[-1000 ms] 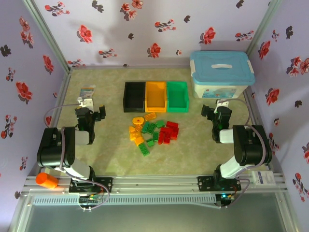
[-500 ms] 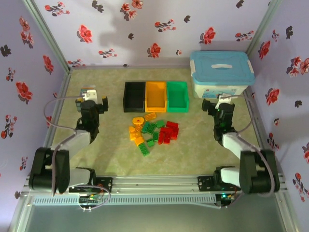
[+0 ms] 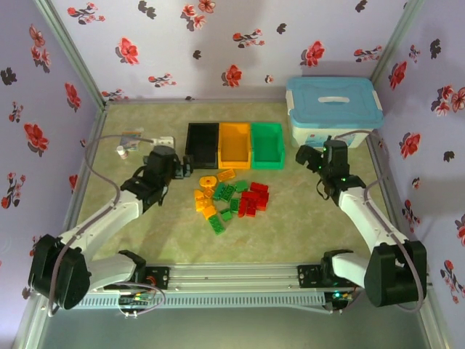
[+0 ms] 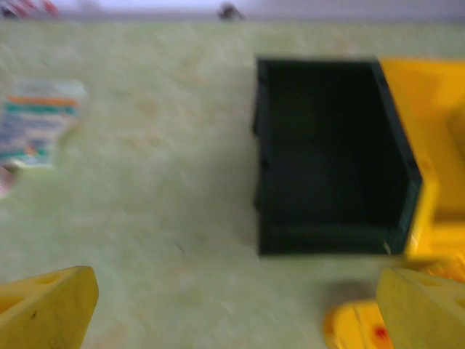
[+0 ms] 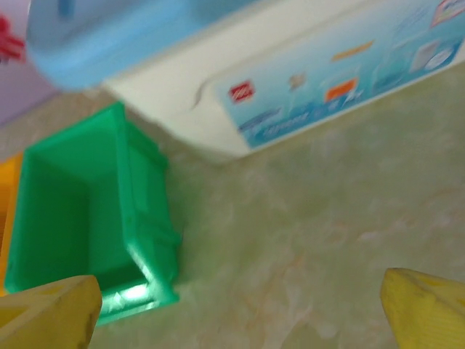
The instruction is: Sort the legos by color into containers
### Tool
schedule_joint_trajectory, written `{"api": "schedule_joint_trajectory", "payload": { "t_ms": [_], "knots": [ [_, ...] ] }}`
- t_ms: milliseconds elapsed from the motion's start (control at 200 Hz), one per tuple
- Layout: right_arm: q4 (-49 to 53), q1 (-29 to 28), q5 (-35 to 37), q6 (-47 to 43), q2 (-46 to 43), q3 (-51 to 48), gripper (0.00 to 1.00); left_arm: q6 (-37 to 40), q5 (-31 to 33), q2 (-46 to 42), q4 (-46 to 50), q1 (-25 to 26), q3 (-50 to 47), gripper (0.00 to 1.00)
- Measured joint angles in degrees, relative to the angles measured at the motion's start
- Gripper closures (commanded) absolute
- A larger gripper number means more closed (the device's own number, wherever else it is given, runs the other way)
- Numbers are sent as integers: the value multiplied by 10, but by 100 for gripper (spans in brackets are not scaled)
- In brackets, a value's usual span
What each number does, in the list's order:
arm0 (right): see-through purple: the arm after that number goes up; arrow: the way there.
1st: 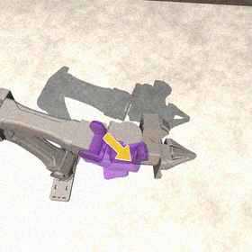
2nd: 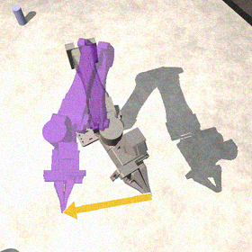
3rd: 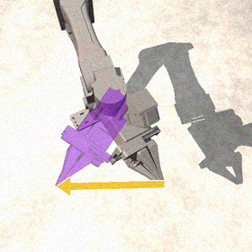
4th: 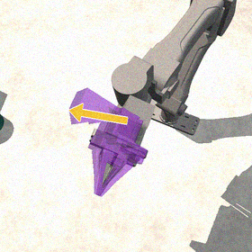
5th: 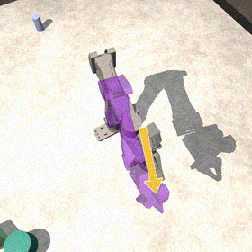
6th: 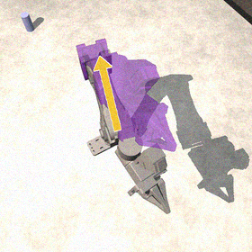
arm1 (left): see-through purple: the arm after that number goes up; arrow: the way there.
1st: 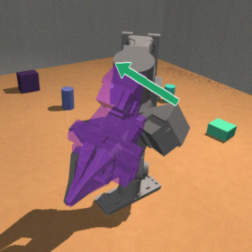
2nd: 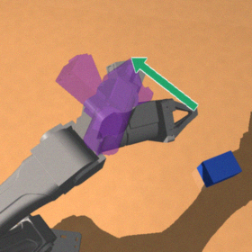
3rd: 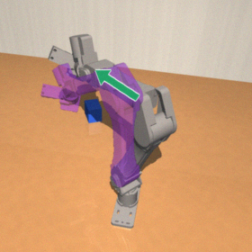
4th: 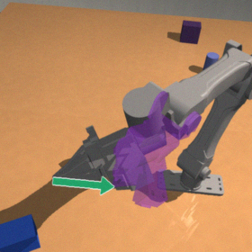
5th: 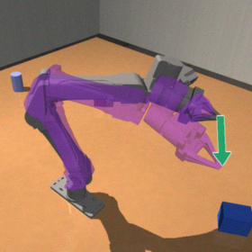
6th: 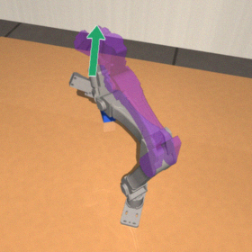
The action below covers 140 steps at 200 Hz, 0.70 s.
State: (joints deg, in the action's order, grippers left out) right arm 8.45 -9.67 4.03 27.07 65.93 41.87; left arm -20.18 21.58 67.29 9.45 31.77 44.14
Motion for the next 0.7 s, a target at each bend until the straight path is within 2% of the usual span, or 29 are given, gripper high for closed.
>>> {"api": "schedule_joint_trajectory", "payload": {
  "t_ms": [140,310,700],
  "knots": [
    [29,-41,-8,0,12,16,6,-54,-53,28,24,30,-6,13],
    [49,-66,-22,0,25,20,9,-105,-102,78,32,37,-20,17],
    [67,-89,-24,3,25,19,12,-169,-138,125,43,44,-25,24]
  ]
}}
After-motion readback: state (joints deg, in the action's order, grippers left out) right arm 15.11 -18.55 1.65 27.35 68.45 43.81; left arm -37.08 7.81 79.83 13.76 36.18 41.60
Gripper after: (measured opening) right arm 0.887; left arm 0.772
